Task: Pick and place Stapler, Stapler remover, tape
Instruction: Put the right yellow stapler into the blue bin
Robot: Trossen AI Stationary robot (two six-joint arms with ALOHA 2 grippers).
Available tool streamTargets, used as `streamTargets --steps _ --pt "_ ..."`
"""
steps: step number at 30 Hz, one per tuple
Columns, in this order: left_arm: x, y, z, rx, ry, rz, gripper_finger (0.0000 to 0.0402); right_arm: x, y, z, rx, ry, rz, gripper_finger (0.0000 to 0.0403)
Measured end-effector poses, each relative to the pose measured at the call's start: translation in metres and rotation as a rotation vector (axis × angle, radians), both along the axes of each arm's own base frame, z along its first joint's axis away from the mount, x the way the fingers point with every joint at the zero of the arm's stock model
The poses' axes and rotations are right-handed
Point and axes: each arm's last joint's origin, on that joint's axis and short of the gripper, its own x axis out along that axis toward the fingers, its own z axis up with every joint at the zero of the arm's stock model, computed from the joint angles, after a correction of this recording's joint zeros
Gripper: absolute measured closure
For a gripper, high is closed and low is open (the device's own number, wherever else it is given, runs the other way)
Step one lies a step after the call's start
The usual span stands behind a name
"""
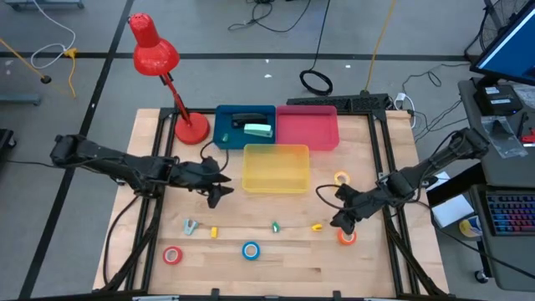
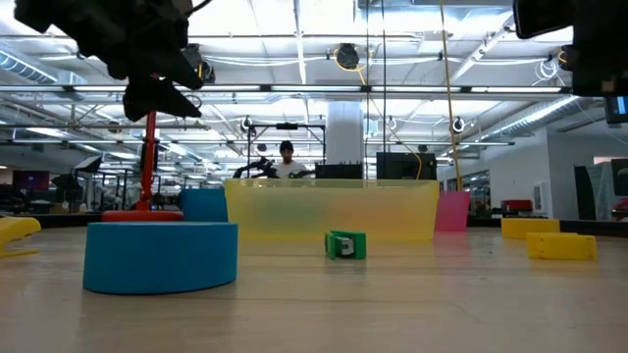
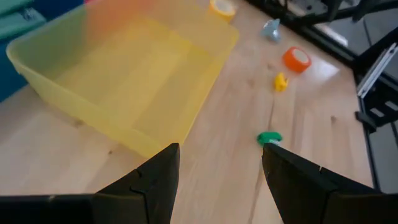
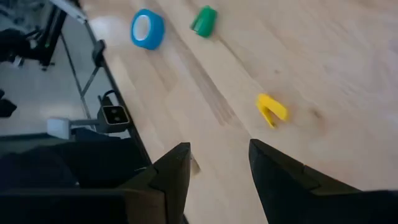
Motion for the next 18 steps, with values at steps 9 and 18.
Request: streamTargets --steps 9,18 --pt "-0.013 -0.009 0.005 0.013 -0.060 0.012 0.0172 0.022 0.009 -0.008 -0.065 -0.087 0.092 0.0248" --pt "-0.019 -0.017 0.006 0.016 -0.075 -0.014 0.0172 0.037 0.017 0.009 -0.123 -0.142 0.152 0.0248"
